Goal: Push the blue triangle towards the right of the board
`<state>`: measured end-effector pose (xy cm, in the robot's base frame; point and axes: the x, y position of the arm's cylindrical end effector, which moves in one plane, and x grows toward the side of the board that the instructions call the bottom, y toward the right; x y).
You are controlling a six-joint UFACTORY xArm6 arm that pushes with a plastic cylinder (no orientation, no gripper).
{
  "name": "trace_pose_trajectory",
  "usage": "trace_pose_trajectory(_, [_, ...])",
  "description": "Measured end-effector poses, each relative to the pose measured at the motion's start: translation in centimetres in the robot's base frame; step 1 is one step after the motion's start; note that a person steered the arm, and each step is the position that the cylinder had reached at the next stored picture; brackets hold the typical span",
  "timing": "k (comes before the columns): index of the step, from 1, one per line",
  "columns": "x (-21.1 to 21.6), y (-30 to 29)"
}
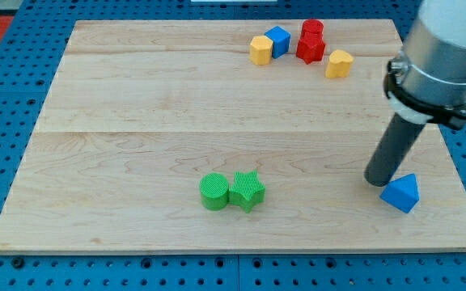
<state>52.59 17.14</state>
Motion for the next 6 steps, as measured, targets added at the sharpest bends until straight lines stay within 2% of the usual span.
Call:
trace_pose_trajectory(1, [1.6, -1.4])
trace_pose_trajectory(2, [2.7, 1.1])
trace_pose_trajectory(3, [3.8, 1.1])
trace_pose_trajectory(4, [4.6, -1.9])
trace_pose_trajectory(6, [-2.1, -2.4])
